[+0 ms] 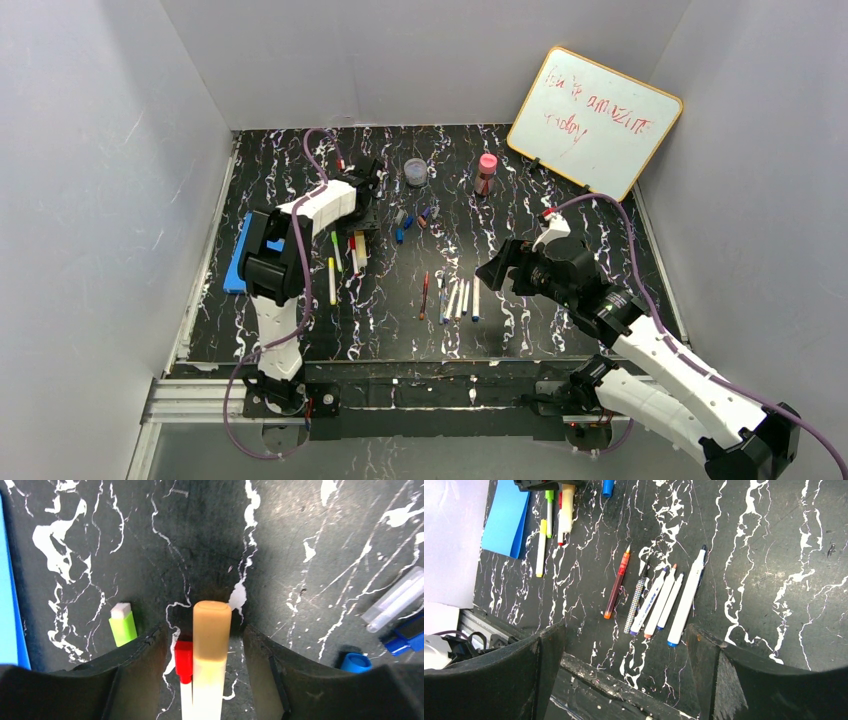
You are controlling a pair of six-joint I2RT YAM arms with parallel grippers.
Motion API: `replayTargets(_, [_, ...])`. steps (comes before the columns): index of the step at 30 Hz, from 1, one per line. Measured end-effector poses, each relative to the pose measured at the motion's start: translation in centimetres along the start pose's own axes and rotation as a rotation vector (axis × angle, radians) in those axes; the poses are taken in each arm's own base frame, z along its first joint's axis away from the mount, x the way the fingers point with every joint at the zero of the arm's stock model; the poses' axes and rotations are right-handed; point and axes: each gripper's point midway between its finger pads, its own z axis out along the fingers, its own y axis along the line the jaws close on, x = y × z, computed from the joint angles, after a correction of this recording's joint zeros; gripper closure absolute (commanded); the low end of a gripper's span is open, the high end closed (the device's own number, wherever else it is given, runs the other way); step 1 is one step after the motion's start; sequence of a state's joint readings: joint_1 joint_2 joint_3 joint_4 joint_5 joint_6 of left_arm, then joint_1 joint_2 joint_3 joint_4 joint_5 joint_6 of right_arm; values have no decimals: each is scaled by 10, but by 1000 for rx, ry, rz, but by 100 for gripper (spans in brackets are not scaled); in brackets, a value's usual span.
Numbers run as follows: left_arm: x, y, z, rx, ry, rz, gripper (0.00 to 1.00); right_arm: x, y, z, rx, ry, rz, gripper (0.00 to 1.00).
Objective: Open the pen caps
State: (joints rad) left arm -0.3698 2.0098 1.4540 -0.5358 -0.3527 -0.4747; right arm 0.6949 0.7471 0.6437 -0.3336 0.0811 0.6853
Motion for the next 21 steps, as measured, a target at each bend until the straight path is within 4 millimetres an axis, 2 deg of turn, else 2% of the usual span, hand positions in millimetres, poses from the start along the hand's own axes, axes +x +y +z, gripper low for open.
replayTargets(6, [0,-4,4,26,9,-6,55,1,0,0,-2,5,0,4])
replayTargets(14, [0,-10,6,71,8,-20,76,1,0,0,-2,6,0,4])
replayTargets(21, [1,-6,1,82,7,-33,91,1,0,0,-2,7,3,4])
